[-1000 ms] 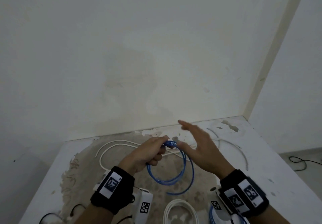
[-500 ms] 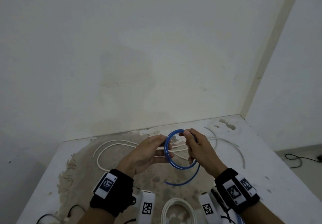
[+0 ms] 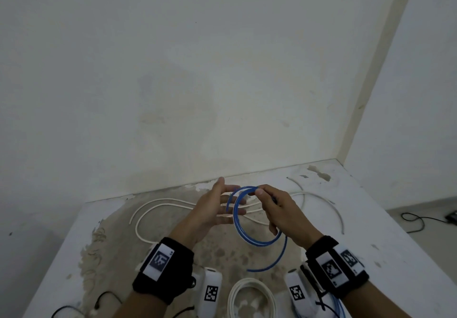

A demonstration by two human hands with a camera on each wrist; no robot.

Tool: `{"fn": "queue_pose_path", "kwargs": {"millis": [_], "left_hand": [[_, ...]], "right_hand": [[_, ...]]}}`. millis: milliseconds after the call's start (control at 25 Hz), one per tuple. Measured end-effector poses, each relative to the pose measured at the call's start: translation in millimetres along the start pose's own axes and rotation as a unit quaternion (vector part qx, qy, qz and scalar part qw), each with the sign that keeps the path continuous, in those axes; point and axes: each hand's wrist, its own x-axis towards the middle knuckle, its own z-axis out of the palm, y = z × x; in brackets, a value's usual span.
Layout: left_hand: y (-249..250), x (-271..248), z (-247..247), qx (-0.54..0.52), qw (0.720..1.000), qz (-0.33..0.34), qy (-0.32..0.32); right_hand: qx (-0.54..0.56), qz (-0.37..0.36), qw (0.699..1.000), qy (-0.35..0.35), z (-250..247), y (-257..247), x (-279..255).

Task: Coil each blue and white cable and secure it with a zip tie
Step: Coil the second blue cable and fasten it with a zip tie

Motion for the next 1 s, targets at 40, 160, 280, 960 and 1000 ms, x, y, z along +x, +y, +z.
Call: {"fn": "queue_pose_path", "kwargs": {"millis": [40,160,280,960,1000], "left_hand": [[3.5,-0.3,1.1,-0.007,1.000,-0.009,-0.014],[5.1,-5.3,7.2,0.056,0.997,0.011,-0.052],[0.4,-9.1,12.3,0.055,0.996,0.040,-0.050],[-22.3,-28.5,22.8,-0.327,0.934,0.030,-0.142],[-25.0,-31.5,29.9,-0.373,0.916,0.032,-0.146]], "right_hand": [[-0.022,-0.007,1.000,-0.014,0.4,-1.6,-1.4],[-0.038,-0.014,0.999,-0.007,2.0,-3.0,-3.4],[0.005,-0.013,0.999,0.038,8.3,-4.4,-7.2],[0.560,0.262,0.775,0.128,18.0,-2.4,17.7],[0.561,0.270,0.770,0.137,20.4,0.4,17.2]]}}
